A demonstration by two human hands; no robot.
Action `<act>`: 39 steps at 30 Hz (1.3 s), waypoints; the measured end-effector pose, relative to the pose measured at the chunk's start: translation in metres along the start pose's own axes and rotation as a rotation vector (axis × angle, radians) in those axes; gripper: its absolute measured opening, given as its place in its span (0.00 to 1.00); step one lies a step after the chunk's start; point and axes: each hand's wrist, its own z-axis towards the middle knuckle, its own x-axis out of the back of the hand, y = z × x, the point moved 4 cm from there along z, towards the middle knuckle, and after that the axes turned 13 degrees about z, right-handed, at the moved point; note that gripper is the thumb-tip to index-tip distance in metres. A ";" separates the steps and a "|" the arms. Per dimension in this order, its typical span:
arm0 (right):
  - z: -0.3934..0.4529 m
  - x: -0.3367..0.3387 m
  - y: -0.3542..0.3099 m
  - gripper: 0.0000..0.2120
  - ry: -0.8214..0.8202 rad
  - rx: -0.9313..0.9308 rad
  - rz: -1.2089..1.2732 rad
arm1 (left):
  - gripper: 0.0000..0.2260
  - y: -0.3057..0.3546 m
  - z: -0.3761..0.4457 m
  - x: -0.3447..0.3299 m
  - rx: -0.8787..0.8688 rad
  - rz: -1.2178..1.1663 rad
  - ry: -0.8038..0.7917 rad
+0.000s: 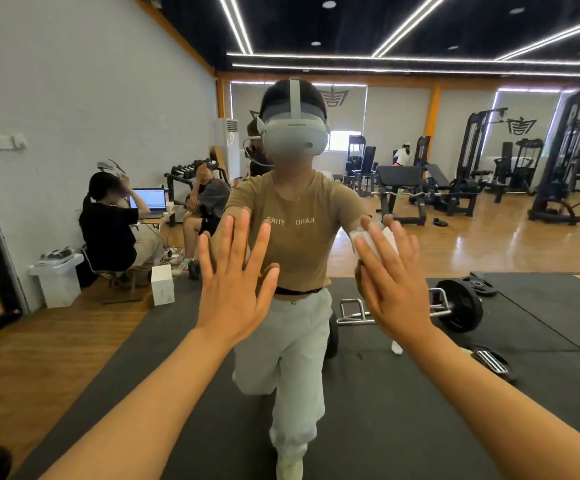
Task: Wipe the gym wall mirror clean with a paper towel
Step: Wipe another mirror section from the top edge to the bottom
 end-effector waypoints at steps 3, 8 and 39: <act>-0.027 -0.008 -0.008 0.22 0.005 0.016 0.011 | 0.29 0.001 -0.006 -0.005 0.005 0.024 0.063; -0.057 -0.019 -0.016 0.24 -0.035 0.044 -0.021 | 0.29 0.002 -0.019 -0.016 0.006 0.055 0.145; -0.001 -0.071 -0.080 0.26 -0.397 0.551 -0.174 | 0.30 -0.121 -0.105 -0.031 0.023 0.004 0.163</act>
